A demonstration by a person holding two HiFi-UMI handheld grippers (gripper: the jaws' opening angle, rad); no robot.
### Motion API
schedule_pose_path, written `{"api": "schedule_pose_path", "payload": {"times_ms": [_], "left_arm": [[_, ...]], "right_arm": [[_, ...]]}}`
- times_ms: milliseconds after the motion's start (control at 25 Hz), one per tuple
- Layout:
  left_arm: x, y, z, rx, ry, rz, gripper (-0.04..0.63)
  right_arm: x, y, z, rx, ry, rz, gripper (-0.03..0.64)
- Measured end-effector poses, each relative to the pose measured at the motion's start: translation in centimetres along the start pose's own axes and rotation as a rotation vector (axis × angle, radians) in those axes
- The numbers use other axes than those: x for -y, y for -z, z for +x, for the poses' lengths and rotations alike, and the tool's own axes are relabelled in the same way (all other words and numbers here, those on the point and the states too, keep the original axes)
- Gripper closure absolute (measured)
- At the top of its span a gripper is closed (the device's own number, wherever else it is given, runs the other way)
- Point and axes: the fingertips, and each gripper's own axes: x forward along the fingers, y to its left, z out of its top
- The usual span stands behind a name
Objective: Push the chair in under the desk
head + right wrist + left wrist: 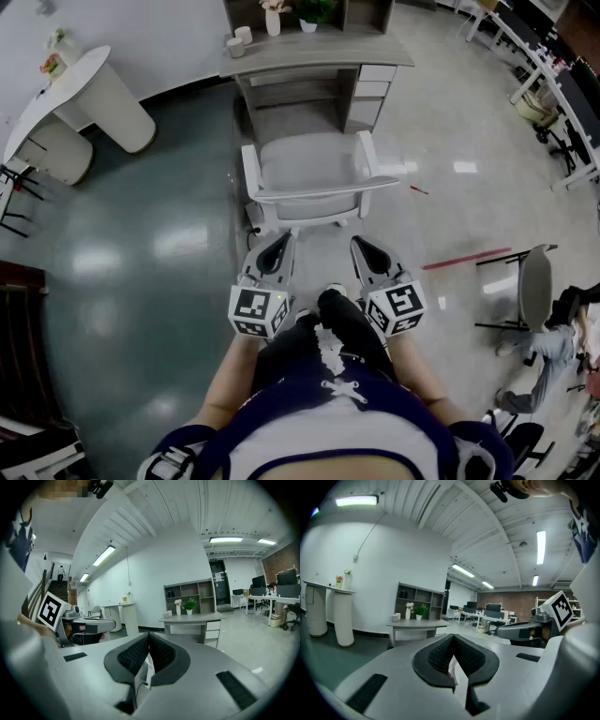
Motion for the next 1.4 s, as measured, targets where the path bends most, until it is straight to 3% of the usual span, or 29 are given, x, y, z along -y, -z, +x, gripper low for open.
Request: {"api": "schedule_pose_path", "payload": {"times_ms": [240,560,800,1080,1240,1400], "left_arm": [[0.0,0.2,0.2,-0.002,0.024,0.018,0.586],[-0.9,1.0,2.4,-0.043,-0.005,0.127,0.584],[-1.7,1.7,4.7,-0.096,0.002,0.203,0.584],[-2.8,3.1,7.3,-0.184,0.004,0.279,0.582],[-3.3,4.4,8.7,-0.261,0.023,0.365,0.517],[-3.8,5.7,10.2,-0.322,0.036,0.456,0.494]], "right_arm": [[-0.6,0.2,1.0,-0.003,0.003,-0.021,0.606],[1.2,-0.2,2.3,0.012,0.009,-0.067,0.606],[2.9,1.2,4.9,-0.068,-0.001,-0.105,0.604],[3.9,2.7,7.5,-0.163,-0.043,-0.221,0.603],[4.7,2.9,9.2,-0.194,-0.065,-0.217,0.603],[5.3,4.0,10.8,-0.254,-0.079,-0.275,0.600]]}}
